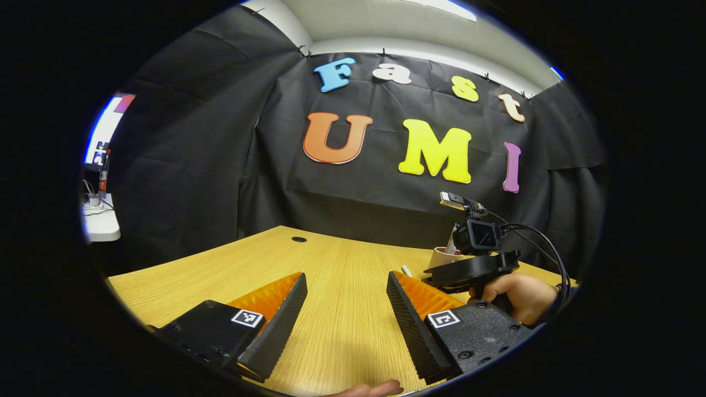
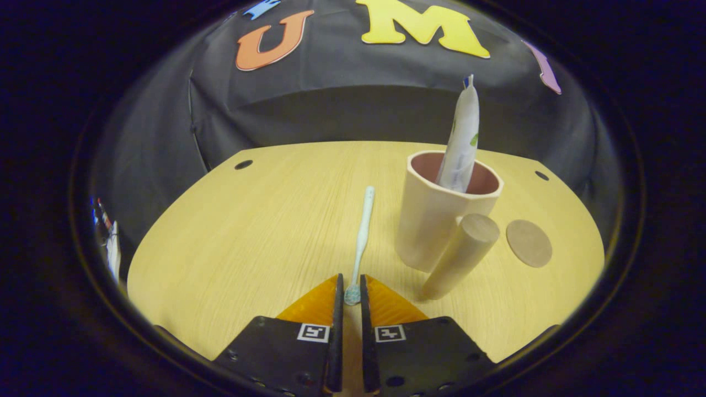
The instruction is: Put the toothbrush and toothpaste on the desktop into the cup, then pick up the cup and place it on the coaster on the desktop.
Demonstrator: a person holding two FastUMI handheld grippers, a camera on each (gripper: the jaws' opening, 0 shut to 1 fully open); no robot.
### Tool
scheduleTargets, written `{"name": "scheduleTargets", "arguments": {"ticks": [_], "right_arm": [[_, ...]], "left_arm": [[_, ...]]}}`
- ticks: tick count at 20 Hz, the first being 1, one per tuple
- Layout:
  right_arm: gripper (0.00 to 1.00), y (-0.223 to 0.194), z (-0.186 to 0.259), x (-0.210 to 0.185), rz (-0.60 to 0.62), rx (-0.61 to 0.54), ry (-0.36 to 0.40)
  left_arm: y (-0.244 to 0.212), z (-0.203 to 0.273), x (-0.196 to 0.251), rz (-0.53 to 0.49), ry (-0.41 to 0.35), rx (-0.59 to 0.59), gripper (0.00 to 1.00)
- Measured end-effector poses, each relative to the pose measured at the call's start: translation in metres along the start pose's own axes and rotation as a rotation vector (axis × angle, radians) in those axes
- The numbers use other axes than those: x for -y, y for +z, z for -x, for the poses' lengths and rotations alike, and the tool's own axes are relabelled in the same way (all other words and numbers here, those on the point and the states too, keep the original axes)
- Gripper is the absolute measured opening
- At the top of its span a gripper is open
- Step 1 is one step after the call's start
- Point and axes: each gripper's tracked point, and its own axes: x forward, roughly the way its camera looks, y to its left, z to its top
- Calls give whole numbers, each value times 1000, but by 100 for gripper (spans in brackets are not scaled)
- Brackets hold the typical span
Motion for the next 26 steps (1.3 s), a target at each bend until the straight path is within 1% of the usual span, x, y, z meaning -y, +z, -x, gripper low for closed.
{"name": "scheduleTargets", "arguments": {"ticks": [1, 2, 3, 4, 5, 6, 8, 10, 13, 14, 15, 16, 19, 20, 23, 24, 25, 26], "right_arm": [[15, 1, -1, 0, 7, 2, 1], [12, -1, 1, 1, 13, 3, 4], [10, 0, 1, 0, 23, 13, 6], [6, 0, 1, 0, 32, 24, 10], [6, 3, 3, 0, 51, 51, 12], [3, 3, 5, 1, 72, 80, 7], [3, 1, 13, -1, 90, 115, 35], [3, 6, 22, 4, 105, 154, 40], [3, 10, 38, 8, 86, 189, 83], [5, 13, 46, 10, 89, 205, 96], [3, 16, 54, 12, 92, 225, 105], [3, 19, 62, 15, 94, 245, 113], [3, 25, 78, 24, 103, 281, 126], [5, 27, 81, 25, 108, 290, 130], [3, 36, 93, 29, 112, 321, 142], [0, 43, 97, 30, 118, 339, 142], [2, 48, 100, 32, 119, 357, 139], [0, 53, 104, 32, 117, 364, 142]], "left_arm": [[0, -1, 3, 1, -3, 1, 93], [1, 0, 4, 2, -7, 0, 93], [-1, -1, 5, 0, -8, -2, 93], [-1, 0, 5, -4, -7, -3, 92], [-1, -1, 5, -7, -8, -4, 93], [0, -2, 4, -7, -7, -3, 93], [-1, -2, 0, -4, 0, -4, 93], [-4, -3, -3, 6, 8, -9, 93], [-7, -5, -2, 20, 13, -23, 93], [-7, -4, -2, 22, 11, -24, 93], [-7, -4, -1, 25, 8, -24, 93], [-8, -4, 2, 28, 3, -26, 93], [-10, -6, 8, 42, -7, -37, 93], [-11, -7, 10, 46, -11, -41, 93], [-11, -7, 14, 50, -20, -46, 93], [-11, -6, 14, 50, -22, -46, 93], [-10, -6, 14, 52, -24, -46, 93], [-10, -6, 16, 55, -26, -47, 93]]}}
